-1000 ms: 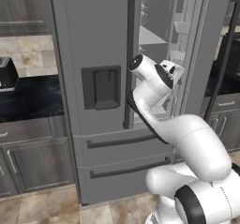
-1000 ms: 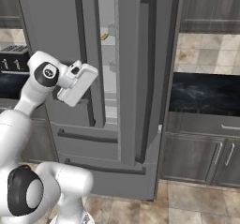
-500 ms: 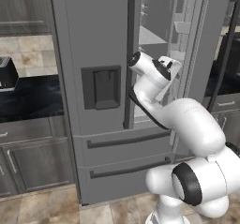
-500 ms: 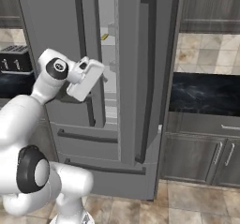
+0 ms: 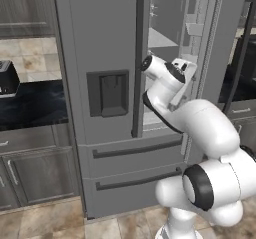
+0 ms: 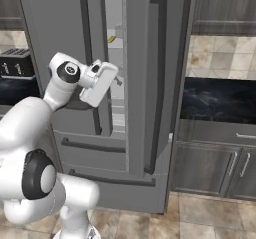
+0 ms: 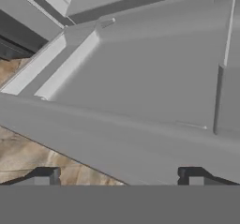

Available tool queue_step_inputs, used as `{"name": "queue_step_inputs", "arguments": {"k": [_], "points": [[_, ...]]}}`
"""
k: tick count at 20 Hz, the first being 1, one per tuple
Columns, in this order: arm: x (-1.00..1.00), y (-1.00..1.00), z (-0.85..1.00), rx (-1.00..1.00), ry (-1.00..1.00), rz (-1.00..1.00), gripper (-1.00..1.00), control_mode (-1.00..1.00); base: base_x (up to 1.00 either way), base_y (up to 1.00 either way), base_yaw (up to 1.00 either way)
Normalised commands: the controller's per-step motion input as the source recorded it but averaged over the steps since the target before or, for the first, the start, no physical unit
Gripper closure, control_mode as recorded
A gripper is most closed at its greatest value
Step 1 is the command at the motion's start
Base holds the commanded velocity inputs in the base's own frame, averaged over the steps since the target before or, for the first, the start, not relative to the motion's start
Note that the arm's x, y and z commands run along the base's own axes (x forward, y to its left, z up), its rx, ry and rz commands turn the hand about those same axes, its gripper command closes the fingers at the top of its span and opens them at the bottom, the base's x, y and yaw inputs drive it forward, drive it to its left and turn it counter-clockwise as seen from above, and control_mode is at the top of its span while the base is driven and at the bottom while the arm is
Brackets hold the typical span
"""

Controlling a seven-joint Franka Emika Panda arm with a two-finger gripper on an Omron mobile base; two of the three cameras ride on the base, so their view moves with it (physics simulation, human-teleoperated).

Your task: Retrieve the butter from the fridge and place it on a plate on the dining table. Then retrieve the butter knife by the fridge and place it near the plate.

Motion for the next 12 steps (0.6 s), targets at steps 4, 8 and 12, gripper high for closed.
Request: {"name": "queue_step_inputs", "arguments": {"k": [4, 8, 12], "points": [[0.0, -0.47, 0.0, -0.06, 0.0, 0.0, -1.0, -1.0, 0.0, 0.0, 0.0], [0.0, -0.5, 0.0, -0.05, 0.0, 0.0, -1.0, -1.0, 0.0, 0.0, 0.0], [0.0, -0.64, 0.0, -0.04, 0.0, 0.0, -1.0, -1.0, 0.0, 0.0, 0.0]]}}
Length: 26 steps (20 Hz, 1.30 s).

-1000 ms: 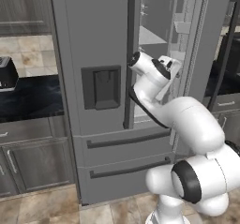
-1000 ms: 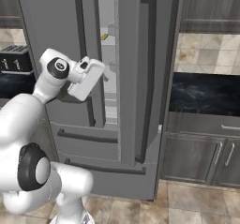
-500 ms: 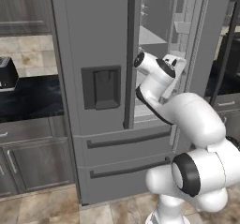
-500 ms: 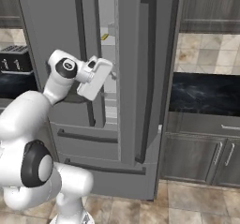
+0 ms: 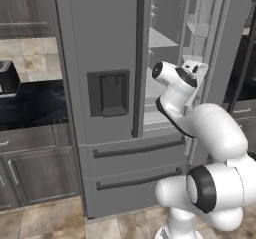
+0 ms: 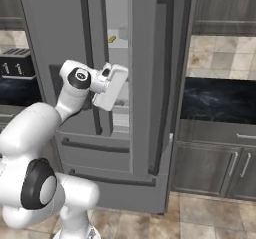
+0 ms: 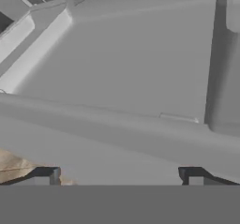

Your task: Retrieve the butter from the fridge and place it on a plate on the dining table. Then retrieve the butter knife by the fridge and place it near the plate.

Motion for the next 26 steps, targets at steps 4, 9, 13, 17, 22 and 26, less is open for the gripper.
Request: {"name": "queue_step_inputs", "arguments": {"k": [4, 9, 13, 17, 22, 26], "points": [[-0.09, -0.98, 0.0, -0.01, 0.0, 0.0, -1.0, -1.0, 0.0, 0.0, 0.0], [-0.21, -1.0, 0.0, 0.01, 0.11, -0.07, -1.0, -1.0, 0.0, 0.0, 0.0], [-0.13, -0.98, 0.05, 0.07, 0.18, -0.18, -1.0, -1.0, 0.0, 0.0, 0.0], [-0.78, 0.52, 0.0, 0.05, 0.0, -0.01, -1.0, -1.0, 0.0, 0.0, 0.0], [-0.52, 0.94, 0.13, 0.19, 0.0, -0.04, -1.0, -1.0, 0.0, 0.0, 0.0], [-0.01, 0.92, 0.0, 0.59, -0.22, -0.19, -1.0, -1.0, 0.0, 0.0, 0.0]]}}
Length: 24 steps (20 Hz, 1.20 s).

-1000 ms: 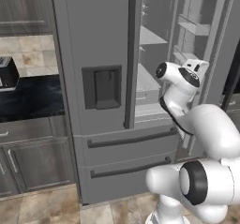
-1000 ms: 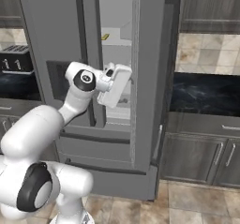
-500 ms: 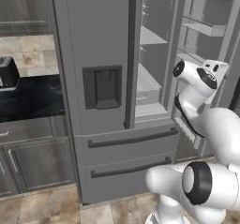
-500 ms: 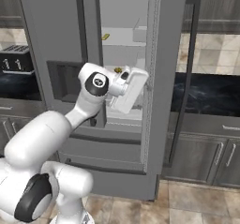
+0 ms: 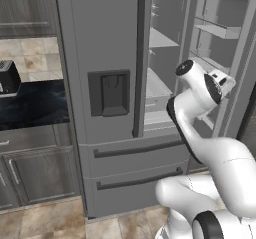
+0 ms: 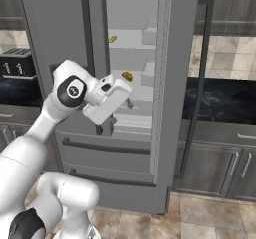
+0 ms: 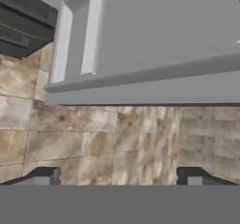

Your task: Retrieve the butter from the fridge and place it on a plate on the dining table. Then retrieve the butter knife by the fridge and place it near the plate.

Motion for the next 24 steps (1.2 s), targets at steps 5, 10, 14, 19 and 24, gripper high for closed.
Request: {"name": "queue_step_inputs", "arguments": {"k": [5, 10, 14, 19, 24], "points": [[0.0, 0.89, 0.0, 0.73, -0.39, -0.25, -1.0, -1.0, 0.0, 0.0, 0.0], [0.0, 0.8, -0.17, 0.53, -0.35, -0.32, -1.0, -1.0, 0.0, 0.0, 0.0], [0.0, 0.09, 0.0, 0.23, -0.36, -0.06, -1.0, -1.0, 0.0, 0.0, 0.0], [0.23, 0.24, 0.11, 0.02, -0.18, 0.04, -1.0, -1.0, 0.0, 0.0, 0.0], [0.37, 0.37, 0.22, -0.02, -0.08, 0.15, -1.0, -1.0, 0.0, 0.0, 0.0]]}}
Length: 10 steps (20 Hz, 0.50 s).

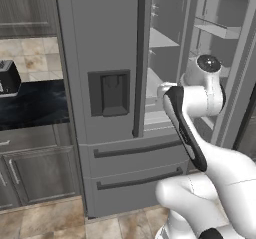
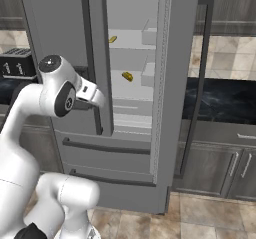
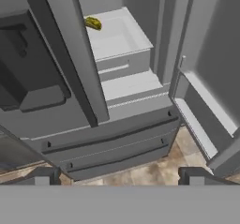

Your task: Retrieve the butter from the fridge and place it on a plate on the dining table. Then retrieve the butter knife by the fridge and place it near the plate.

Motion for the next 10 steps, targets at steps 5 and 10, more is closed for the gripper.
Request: {"name": "queue_step_inputs", "arguments": {"k": [5, 10], "points": [[0.48, 0.46, 0.04, 0.01, 0.0, 0.0, -1.0, -1.0, 0.0, 0.0, 0.0], [0.31, 0.37, 0.16, -0.04, 0.0, -0.02, -1.0, -1.0, 0.0, 0.0, 0.0]]}}
